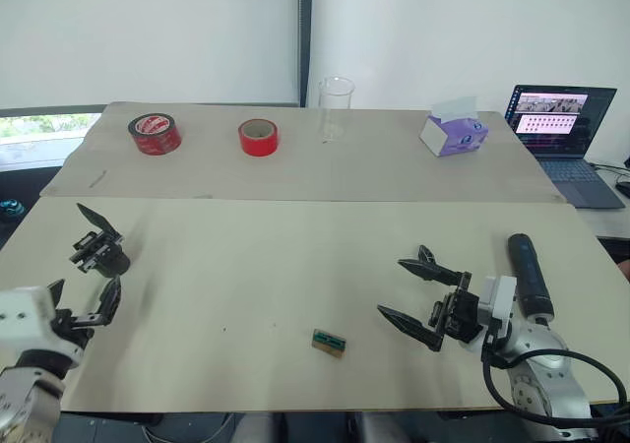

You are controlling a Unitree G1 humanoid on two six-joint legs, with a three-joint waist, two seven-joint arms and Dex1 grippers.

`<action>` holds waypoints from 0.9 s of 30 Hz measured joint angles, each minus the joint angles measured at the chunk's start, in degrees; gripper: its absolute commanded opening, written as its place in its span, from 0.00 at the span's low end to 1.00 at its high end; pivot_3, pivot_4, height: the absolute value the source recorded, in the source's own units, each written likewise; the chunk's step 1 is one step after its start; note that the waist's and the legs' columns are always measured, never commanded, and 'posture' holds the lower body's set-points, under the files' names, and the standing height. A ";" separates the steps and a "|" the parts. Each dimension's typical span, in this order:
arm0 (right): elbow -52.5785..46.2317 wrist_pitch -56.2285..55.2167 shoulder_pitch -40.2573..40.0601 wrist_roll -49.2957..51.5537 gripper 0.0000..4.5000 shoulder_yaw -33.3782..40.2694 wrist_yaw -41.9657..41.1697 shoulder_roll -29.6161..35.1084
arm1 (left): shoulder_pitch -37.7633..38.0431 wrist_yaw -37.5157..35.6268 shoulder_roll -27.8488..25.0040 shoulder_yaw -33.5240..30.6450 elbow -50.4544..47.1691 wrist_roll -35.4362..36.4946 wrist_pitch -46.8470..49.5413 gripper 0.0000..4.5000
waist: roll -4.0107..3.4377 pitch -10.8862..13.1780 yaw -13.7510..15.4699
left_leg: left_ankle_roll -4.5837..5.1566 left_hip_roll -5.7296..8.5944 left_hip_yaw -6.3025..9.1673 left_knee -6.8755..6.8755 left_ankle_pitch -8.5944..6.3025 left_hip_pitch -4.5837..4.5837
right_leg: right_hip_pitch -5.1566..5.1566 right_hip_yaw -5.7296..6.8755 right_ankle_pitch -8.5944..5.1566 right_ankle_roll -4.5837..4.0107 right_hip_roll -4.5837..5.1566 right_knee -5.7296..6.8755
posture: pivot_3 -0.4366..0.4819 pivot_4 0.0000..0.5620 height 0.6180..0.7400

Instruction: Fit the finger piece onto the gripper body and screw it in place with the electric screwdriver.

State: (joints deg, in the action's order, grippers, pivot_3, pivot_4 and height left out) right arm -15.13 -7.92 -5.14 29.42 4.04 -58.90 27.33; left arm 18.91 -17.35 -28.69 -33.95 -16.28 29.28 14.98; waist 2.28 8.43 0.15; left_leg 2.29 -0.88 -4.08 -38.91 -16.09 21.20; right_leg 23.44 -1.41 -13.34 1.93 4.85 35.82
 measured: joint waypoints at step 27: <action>-2.60 2.39 2.24 -0.54 1.00 -0.79 5.14 1.26 | -25.22 -1.88 -0.42 5.24 38.00 -12.31 -15.10 1.00 | -0.14 -0.06 0.75 | -0.27 0.02 0.13 0.03 0.13 0.59 | 0.68 2.36 0.69 -0.11 1.67 0.10 | 0.48 0.27 1.00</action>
State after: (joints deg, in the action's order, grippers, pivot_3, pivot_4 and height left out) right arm -17.73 -5.53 -2.90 28.87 3.24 -53.76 28.59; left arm -6.31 -19.23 -29.10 -28.71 21.72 16.97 -0.12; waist 2.13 8.37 0.90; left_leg 2.02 -0.87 -3.95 -38.89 -15.96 21.80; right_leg 24.12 0.95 -12.65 1.82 6.53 35.92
